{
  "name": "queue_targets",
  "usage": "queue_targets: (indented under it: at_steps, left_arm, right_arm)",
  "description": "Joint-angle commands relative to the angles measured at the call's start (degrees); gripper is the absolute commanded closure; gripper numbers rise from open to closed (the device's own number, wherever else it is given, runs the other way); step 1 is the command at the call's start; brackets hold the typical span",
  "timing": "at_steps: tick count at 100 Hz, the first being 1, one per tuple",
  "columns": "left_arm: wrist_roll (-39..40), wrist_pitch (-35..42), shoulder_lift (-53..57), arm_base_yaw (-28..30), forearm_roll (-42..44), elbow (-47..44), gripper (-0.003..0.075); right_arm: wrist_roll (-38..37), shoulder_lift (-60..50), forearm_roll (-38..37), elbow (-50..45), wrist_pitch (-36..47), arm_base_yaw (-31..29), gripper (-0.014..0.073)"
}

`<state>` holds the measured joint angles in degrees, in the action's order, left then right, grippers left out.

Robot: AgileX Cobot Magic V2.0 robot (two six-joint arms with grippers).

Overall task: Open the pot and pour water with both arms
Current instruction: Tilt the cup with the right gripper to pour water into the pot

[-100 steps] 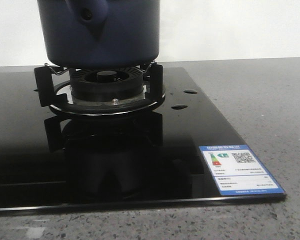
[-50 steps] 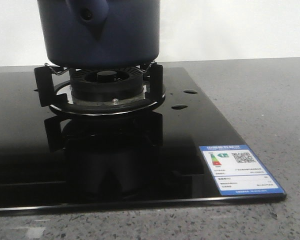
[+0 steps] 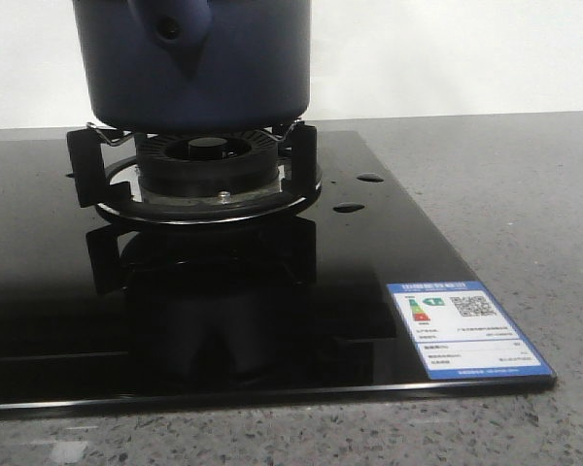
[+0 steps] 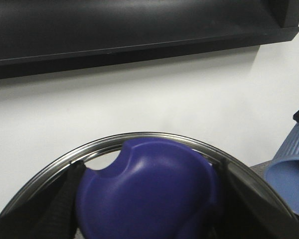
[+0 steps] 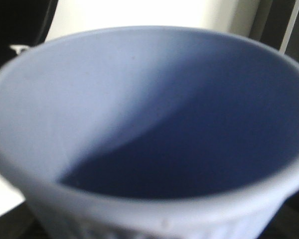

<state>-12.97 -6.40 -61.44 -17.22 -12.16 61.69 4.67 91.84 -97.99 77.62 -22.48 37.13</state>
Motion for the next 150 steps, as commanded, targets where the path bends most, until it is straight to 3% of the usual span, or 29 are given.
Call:
queue_targets:
  at_steps: [1, 15, 42, 69, 109, 126, 150]
  left_arm:
    - [-0.12, 6.97, 1.28, 0.12, -0.05, 2.21, 0.0369]
    - [-0.12, 6.97, 1.28, 0.12, -0.05, 2.21, 0.0369]
    - [-0.12, 6.97, 1.28, 0.12, -0.05, 2.21, 0.0369]
    - [-0.12, 6.97, 1.28, 0.12, -0.05, 2.21, 0.0369]
    - [-0.12, 6.97, 1.28, 0.12, -0.29, 2.21, 0.0369]
    - [-0.12, 6.97, 1.28, 0.12, -1.69, 2.21, 0.0369]
    - [-0.12, 6.97, 1.28, 0.01, -1.94, 2.21, 0.0369]
  right_arm:
    - [0.11, -2.93, -2.46, 2.22, -1.07, -0.05, 0.0349]
    - [-6.62, -2.93, -2.19, 2.22, -3.45, -0.05, 0.0349]
    - [-36.88, -3.67, 0.54, 2.22, -12.42, -0.18, 0.0349]
    - [-63.07, -10.73, 1.18, 1.33, -4.17, -4.04, 0.0349]
    - [-81.41, -23.43, 1.18, -12.01, 15.84, -22.74, 0.0349]
    - [-81.78, -27.87, 1.71, -18.93, 28.58, -31.69, 0.0349]
    - [-81.78, -29.04, 6.96, -26.37, 36.04, -40.43, 0.035]
